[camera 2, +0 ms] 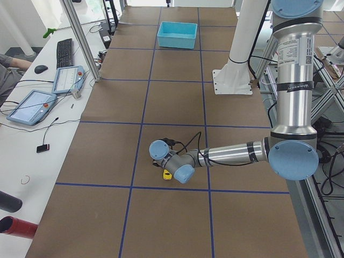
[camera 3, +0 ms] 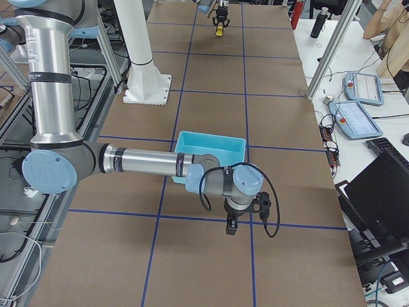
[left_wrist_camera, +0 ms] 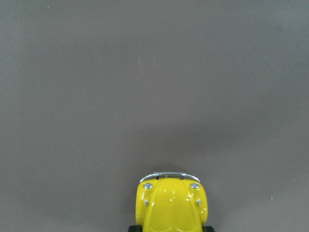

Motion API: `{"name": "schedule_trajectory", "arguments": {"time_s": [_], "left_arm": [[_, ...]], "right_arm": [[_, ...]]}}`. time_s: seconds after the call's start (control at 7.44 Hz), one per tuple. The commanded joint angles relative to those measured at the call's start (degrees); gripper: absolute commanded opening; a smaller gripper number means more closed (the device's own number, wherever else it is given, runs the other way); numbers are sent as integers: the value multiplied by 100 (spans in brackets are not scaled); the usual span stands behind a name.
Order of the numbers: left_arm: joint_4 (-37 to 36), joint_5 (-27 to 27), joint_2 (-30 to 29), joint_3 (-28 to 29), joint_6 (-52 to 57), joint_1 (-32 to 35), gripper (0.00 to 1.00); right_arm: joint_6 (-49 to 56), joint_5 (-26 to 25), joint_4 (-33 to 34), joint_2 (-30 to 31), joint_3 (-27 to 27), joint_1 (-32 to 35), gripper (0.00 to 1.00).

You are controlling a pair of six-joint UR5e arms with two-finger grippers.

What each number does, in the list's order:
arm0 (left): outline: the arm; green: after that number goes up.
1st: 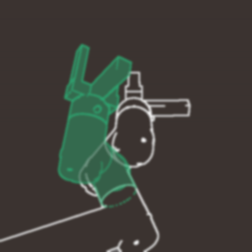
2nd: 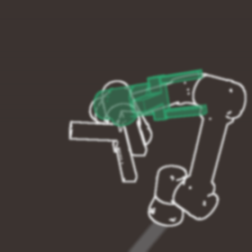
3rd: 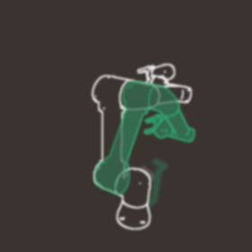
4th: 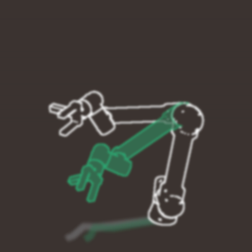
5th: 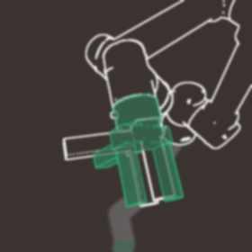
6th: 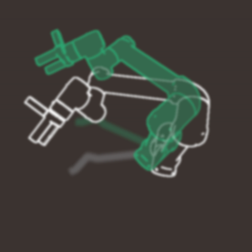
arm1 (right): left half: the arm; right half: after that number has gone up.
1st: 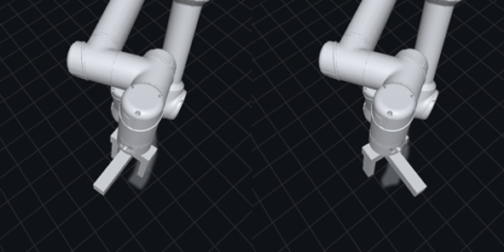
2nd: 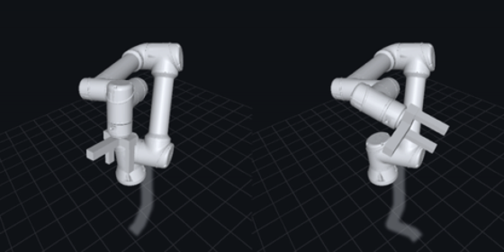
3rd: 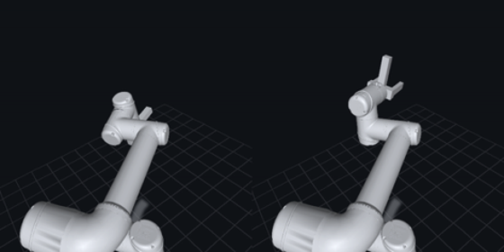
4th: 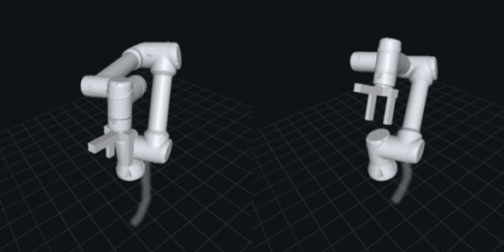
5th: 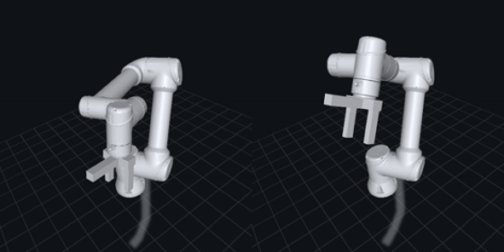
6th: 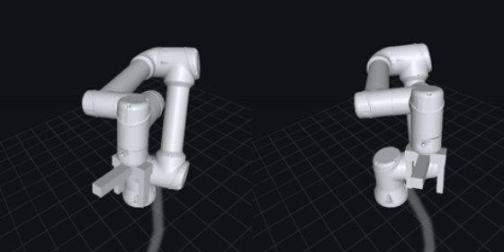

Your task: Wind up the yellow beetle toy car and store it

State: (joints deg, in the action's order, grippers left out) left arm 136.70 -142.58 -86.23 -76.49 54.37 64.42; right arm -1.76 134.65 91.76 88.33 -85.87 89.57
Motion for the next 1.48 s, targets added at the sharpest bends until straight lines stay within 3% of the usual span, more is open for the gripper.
{"name": "schedule_trajectory", "arguments": {"time_s": [0.0, 0.13, 1.07, 1.34], "left_arm": [[67, -182, 70, 264, 284, 306, 99], [337, -252, 140, 309, 372, 395, 100], [367, -482, 133, 257, 312, 765, 100], [357, -595, 19, 91, -377, 826, 100]], "right_arm": [[-9, 0, 0, -18, 8, 0, 100], [0, 0, 0, -27, 35, 0, 100], [9, 0, 0, -27, 52, 0, 100], [9, 0, 0, -27, 52, 0, 100]]}}
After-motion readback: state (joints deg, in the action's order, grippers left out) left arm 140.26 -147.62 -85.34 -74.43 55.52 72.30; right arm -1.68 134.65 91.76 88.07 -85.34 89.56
